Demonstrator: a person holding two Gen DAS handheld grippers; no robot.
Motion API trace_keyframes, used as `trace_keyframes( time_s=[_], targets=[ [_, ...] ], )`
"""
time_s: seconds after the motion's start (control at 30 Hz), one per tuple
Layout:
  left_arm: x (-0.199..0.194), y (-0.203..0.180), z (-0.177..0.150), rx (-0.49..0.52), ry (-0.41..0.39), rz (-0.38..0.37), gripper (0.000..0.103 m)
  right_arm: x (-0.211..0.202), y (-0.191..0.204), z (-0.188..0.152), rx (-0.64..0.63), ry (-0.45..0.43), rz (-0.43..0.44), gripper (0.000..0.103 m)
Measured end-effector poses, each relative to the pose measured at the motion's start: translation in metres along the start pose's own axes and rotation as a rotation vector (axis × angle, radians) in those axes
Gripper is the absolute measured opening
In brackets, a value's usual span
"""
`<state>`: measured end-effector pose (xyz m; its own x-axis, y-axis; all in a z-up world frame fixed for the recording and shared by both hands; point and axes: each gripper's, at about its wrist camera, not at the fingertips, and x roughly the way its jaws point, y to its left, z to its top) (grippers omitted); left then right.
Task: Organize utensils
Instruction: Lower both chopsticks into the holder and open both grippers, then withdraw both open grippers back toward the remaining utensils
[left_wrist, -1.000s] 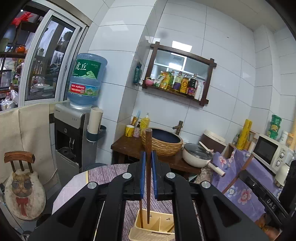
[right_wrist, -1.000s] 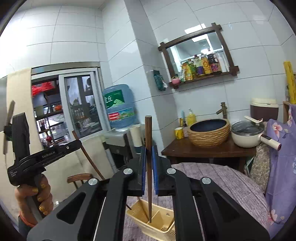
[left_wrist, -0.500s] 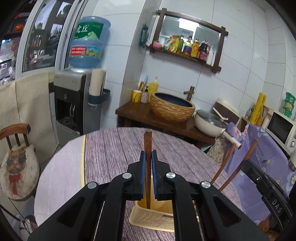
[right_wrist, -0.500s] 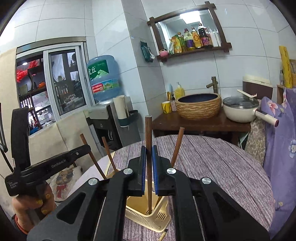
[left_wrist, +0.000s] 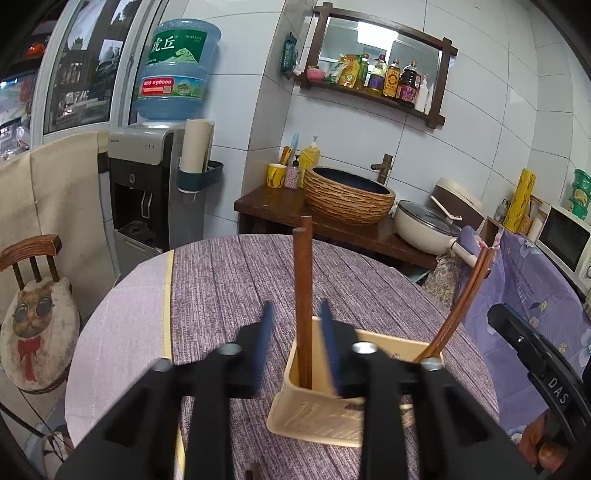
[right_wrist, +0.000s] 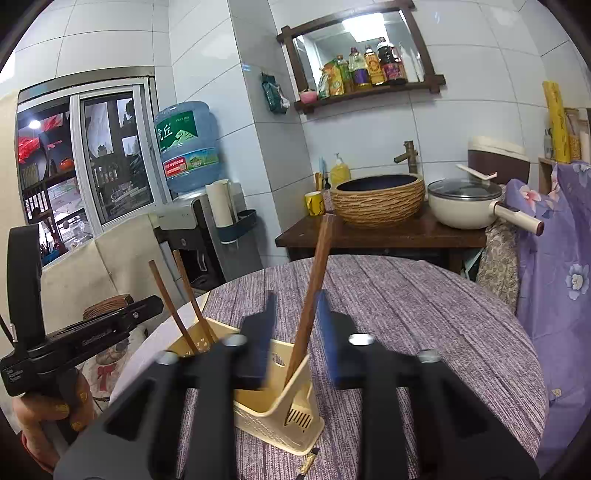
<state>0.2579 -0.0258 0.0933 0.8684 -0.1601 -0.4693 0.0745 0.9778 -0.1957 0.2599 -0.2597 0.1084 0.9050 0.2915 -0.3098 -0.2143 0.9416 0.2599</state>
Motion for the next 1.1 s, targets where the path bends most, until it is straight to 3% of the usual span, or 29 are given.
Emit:
trace_keyframes(
  time_s=[0.03,0.2,0.3,0.43,0.6,0.7,1.1],
  targets=[
    [-0.004,0.002,-0.003,-0.001,-0.011,0.004,0.056,-0.004,-0.001,-0.002,0.002,-0.009,-0.007,0.047],
    [-0.020,0.017,-0.031,-0.006,0.016,0.022,0.065,-0.017,0.002,-0.023,-0.042,0.042,-0.044,0.047],
    [-0.023,0.022,-0.058,0.020,0.080,0.041,0.066,-0.017,0.002,-0.047,-0.065,0.118,-0.040,0.047],
    [-0.025,0.024,-0.100,0.076,0.156,0.072,0.066,-0.010,-0.001,-0.088,-0.089,0.232,-0.103,0.047],
    [-0.021,0.034,-0.141,0.069,0.256,0.098,0.064,0.003,-0.003,-0.133,-0.068,0.380,-0.115,0.044],
    [-0.022,0.035,-0.155,0.074,0.270,0.124,0.064,0.011,-0.002,-0.153,-0.034,0.441,-0.114,0.040],
    [-0.032,0.023,-0.175,0.123,0.294,0.113,0.064,0.044,0.009,-0.164,0.010,0.535,-0.132,0.027]
  ],
)
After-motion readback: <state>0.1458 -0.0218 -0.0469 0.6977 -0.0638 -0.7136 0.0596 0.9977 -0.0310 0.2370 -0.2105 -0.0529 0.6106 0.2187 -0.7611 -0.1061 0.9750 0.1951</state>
